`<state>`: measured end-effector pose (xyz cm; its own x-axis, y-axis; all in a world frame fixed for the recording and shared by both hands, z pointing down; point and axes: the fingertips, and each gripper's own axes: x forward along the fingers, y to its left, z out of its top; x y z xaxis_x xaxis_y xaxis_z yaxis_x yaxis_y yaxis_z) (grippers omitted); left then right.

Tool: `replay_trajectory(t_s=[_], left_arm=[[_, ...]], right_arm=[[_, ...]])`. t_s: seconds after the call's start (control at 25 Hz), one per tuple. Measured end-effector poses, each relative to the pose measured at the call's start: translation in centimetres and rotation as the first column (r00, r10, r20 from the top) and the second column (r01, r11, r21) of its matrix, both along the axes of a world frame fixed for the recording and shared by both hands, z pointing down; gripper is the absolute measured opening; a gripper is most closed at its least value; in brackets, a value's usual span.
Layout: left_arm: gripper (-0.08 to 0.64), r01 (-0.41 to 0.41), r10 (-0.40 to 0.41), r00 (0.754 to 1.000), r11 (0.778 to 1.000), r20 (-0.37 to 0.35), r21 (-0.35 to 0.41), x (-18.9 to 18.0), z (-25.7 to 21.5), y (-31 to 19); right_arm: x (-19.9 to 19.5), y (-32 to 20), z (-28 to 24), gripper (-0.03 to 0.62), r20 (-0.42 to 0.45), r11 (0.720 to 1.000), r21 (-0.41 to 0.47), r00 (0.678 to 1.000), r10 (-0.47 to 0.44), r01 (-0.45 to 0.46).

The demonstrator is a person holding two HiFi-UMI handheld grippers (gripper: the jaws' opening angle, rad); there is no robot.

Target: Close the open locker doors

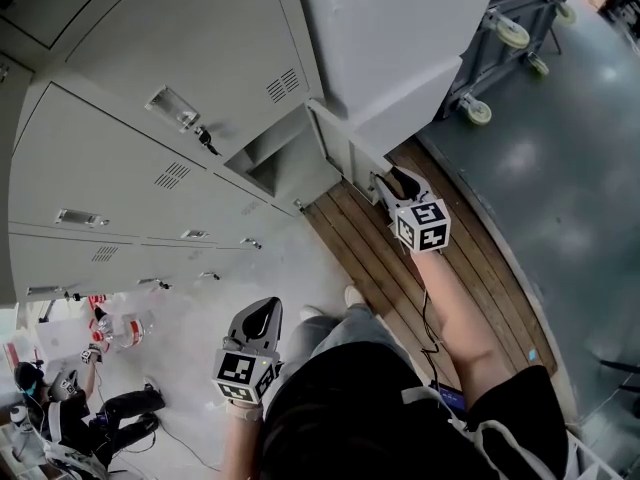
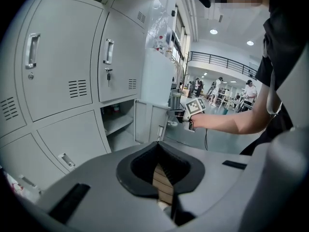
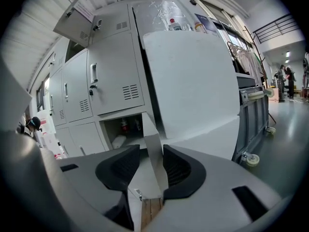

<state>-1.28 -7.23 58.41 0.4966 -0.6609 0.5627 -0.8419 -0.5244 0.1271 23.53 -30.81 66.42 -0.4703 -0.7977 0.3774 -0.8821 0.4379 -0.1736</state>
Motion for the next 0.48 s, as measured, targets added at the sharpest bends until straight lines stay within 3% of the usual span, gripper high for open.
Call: replay_trajectory(t_s=[0.2,0.48], left_arm=[[0.018,0.019,-0.019,1.0,1.0,-0.011,0.01,-0.1,0.0,0.9],[0.018,0.057,-0.057,0.998,0.998,-0.015,0.012,-1.4,0.0,2.2]], right_arm=[[-3.0,2.2,0.1,0.132,0.006,0.997,-0.011,0.997,-0.082,0.082],[-8.8,4.2,0.2,0.126,0.021,0.981,-0.019,0.981,-0.191,0.191]])
